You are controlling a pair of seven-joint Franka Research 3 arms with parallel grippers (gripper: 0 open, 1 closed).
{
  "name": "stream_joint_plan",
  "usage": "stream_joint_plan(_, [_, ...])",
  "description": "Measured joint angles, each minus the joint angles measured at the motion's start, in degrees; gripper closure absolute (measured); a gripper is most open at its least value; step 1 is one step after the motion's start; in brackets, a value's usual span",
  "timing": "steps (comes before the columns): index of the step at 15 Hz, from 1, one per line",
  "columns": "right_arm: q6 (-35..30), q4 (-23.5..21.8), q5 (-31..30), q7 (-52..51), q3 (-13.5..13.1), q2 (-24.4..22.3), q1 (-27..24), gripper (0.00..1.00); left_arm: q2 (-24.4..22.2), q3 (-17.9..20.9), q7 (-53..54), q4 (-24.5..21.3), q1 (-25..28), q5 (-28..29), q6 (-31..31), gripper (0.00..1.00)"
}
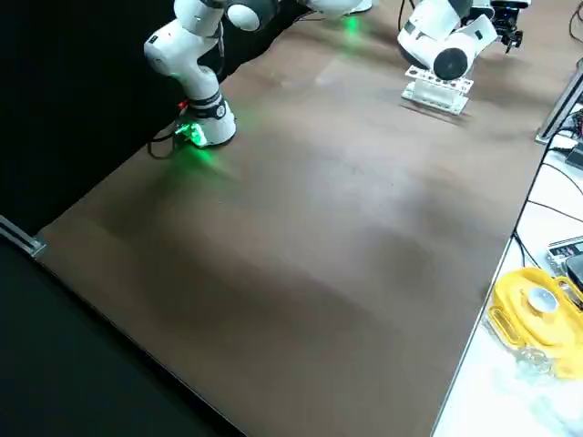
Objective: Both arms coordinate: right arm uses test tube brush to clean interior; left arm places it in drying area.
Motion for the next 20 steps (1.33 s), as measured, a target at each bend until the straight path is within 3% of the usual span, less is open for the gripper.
stream_joint_plan(10, [-0.36, 0.00, 14.95, -11.09, 0.70, 0.30, 2.67, 0.98, 0.00, 0.27, 0.00, 0.00, 0.00, 0.00, 0.00, 0.01])
stream_joint_plan(20, [4.26, 1.31, 16.41, -13.73, 0.69, 1.00, 3.97, 0.98, 0.00, 0.30, 0.00, 0.00, -0.02, 0.00, 0.00, 0.01])
